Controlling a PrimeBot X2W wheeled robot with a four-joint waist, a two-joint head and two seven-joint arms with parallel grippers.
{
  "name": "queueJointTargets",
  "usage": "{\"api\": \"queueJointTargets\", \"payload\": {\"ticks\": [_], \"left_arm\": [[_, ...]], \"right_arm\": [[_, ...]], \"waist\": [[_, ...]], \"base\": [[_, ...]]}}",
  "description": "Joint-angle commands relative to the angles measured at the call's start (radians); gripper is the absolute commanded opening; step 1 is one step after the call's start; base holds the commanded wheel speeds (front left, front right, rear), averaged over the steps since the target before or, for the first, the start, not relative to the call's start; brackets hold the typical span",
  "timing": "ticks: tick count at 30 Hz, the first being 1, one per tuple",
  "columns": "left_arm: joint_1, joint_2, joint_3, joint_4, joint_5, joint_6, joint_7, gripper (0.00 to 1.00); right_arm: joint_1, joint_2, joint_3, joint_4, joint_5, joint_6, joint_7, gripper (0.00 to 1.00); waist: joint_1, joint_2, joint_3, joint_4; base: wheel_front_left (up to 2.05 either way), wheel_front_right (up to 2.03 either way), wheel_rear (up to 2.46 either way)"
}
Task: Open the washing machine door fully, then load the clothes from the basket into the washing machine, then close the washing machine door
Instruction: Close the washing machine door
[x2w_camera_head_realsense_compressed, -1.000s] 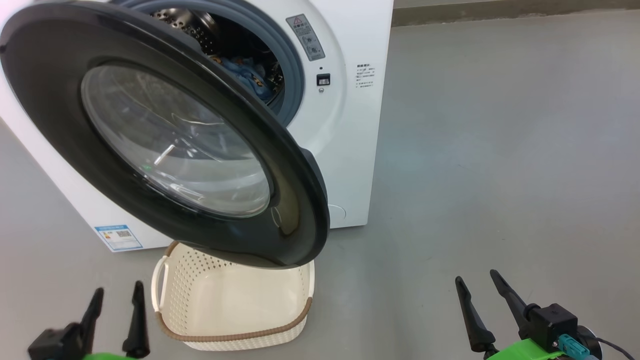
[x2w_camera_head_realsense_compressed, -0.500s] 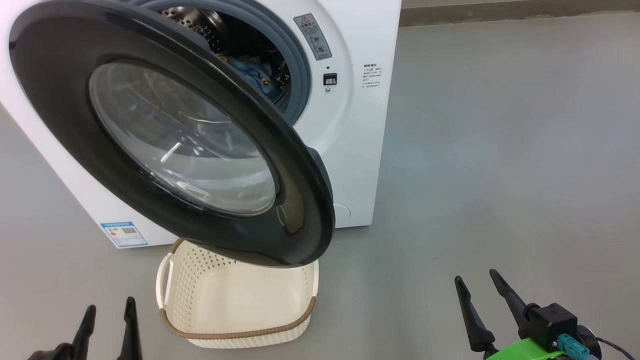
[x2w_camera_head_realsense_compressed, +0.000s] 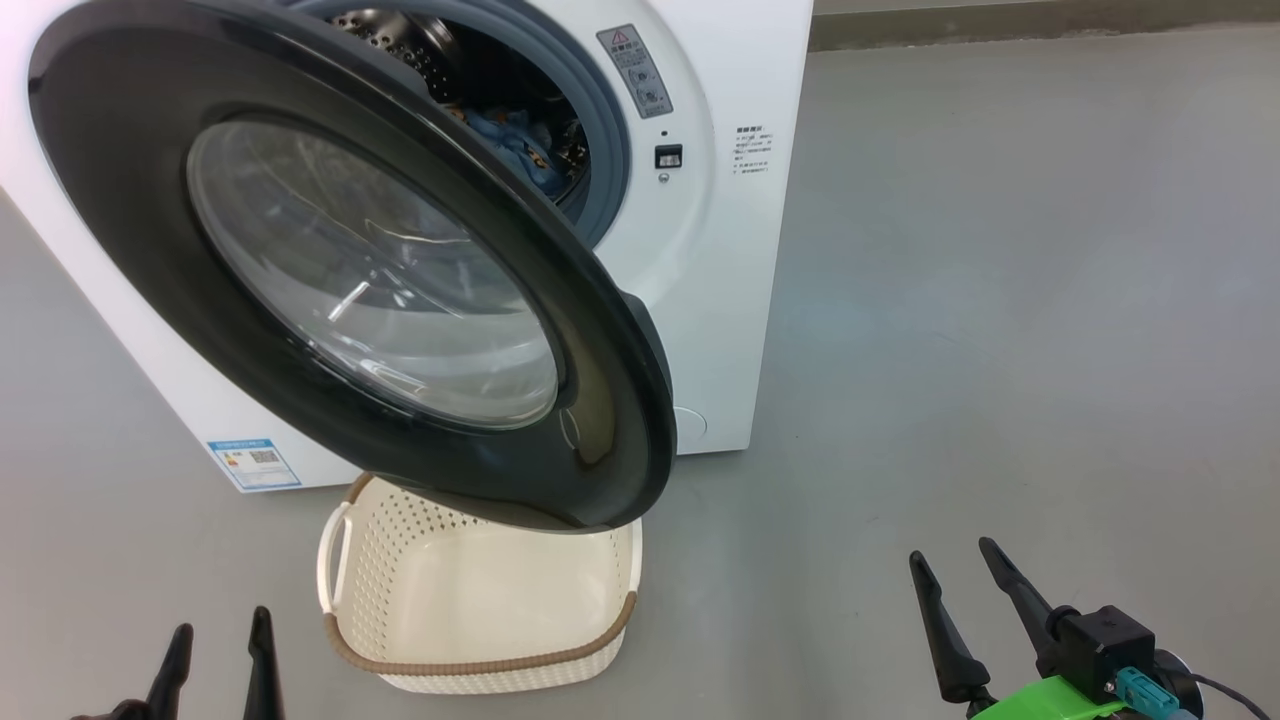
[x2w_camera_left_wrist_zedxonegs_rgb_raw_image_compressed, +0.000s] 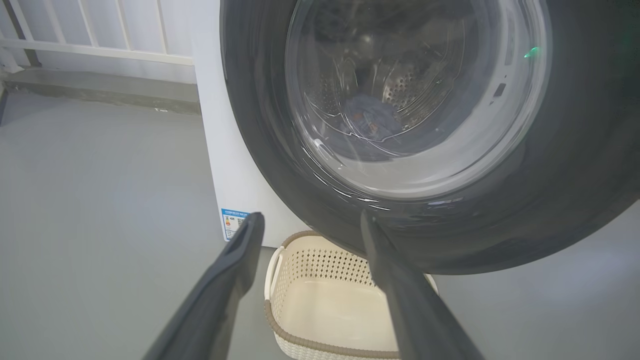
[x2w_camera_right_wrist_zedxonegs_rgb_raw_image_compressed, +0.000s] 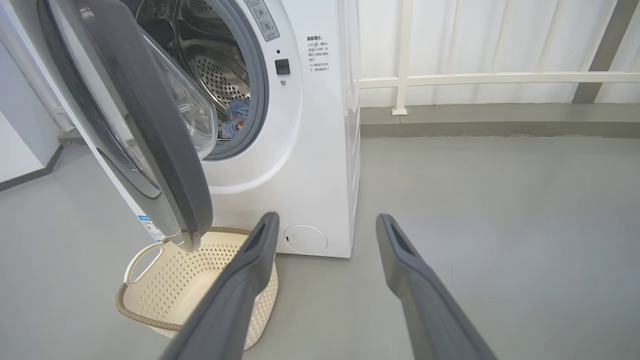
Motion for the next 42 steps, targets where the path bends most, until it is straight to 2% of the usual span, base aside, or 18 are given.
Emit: {"api": "queueJointTargets", "payload": {"ticks": [1, 25, 26, 27, 28, 42], "left_arm": [[-0.024, 0.011, 0.041, -0.022, 0.011, -0.008, -0.006, 1.00], [-0.029, -0.006, 0.046, -0.008, 0.032, -0.026, -0.006, 1.00], [-0.028, -0.007, 0.046, -0.008, 0.032, -0.027, -0.006, 1.00], [-0.028, -0.007, 0.046, -0.008, 0.032, -0.027, -0.006, 1.00], [-0.028, -0.007, 0.045, -0.009, 0.033, -0.027, -0.006, 1.00], [-0.027, -0.009, 0.044, -0.012, 0.032, -0.027, -0.006, 1.00]], "right_arm": [[-0.030, 0.000, 0.030, -0.029, -0.002, 0.006, -0.005, 1.00], [-0.032, 0.000, 0.033, -0.023, 0.001, 0.006, -0.005, 1.00], [-0.032, 0.000, 0.033, -0.021, 0.003, 0.006, -0.005, 0.71], [-0.032, 0.000, 0.033, -0.021, 0.004, 0.006, -0.005, 0.20], [-0.032, 0.000, 0.034, -0.022, 0.007, 0.006, -0.005, 0.00], [-0.030, 0.000, 0.027, -0.033, 0.017, 0.006, -0.005, 0.00]], "waist": [[0.0000, 0.0000, -0.001, 0.000], [0.0000, 0.0000, -0.009, 0.003], [0.0000, 0.0000, -0.010, 0.003], [0.0000, 0.0000, -0.010, 0.003], [0.0000, 0.0000, -0.009, 0.003], [0.0000, 0.0000, -0.008, 0.004]], "base": [[0.00, 0.00, 0.00], [0.00, 0.00, 0.00], [0.00, 0.00, 0.00], [0.00, 0.00, 0.00], [0.00, 0.00, 0.00], [0.00, 0.00, 0.00]]}}
